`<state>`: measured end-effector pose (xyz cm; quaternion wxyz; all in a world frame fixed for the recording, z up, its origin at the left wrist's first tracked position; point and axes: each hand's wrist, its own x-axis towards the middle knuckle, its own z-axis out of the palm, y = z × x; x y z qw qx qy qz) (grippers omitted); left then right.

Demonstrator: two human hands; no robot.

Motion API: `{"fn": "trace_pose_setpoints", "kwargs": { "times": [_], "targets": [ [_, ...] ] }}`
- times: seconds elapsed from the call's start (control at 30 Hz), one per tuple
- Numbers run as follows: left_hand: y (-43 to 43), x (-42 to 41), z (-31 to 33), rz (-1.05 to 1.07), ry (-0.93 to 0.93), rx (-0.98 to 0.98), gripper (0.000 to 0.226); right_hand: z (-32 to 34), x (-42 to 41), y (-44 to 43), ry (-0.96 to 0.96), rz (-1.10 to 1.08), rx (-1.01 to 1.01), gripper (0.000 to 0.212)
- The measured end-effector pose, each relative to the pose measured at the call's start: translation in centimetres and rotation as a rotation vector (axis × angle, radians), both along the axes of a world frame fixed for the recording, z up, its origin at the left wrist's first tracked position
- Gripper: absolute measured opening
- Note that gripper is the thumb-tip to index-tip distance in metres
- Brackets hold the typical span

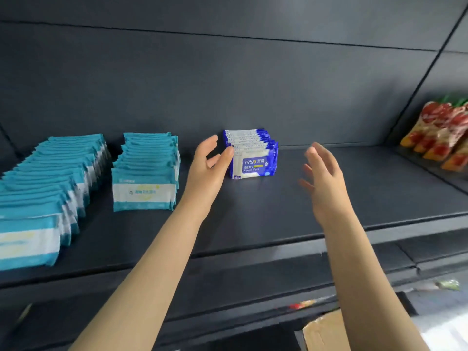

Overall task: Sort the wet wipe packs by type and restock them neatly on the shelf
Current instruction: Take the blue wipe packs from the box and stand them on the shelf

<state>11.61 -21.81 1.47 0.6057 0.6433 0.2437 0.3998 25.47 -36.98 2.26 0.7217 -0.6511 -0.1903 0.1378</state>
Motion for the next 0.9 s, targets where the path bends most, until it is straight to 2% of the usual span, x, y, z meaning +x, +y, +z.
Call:
{"fn": "trace_pose_setpoints", "kwargs": {
  "times": [0.13, 0.37, 0.5, 0.67, 0.9],
  "targets": [
    [-3.7, -4.8, -1.0, -0.200, 0.026, -0.073, 0.036, -1.7, -6.3, -5.7, 0.024, -0.123, 0.039, 0.032],
    [-12.0, -8.9, -5.3, -0.538, 0.185, -0.126, 0.041, -8.9, -14.2, -16.8, 0.105, -0.363, -0.062, 0.039],
    [-17.2, -9.1, -9.2, -0.707, 0.322, -0.125, 0.040, -13.9, -17.8, -24.0, 0.247, -0.542, -0.102, 0.052],
    [-25.0, -8.1, -14.3, -0.824, 0.490, -0.165, 0.044, -18.3, -21.3, -33.3, 0.411, -0.735, -0.078, 0.049],
    [-39.0, -4.3, -20.0, -0.981, 0.650, -0.186, 0.026, -23.7, -23.1, -48.2, 0.601, -0.896, -0.098, 0.053]
  ]
}}
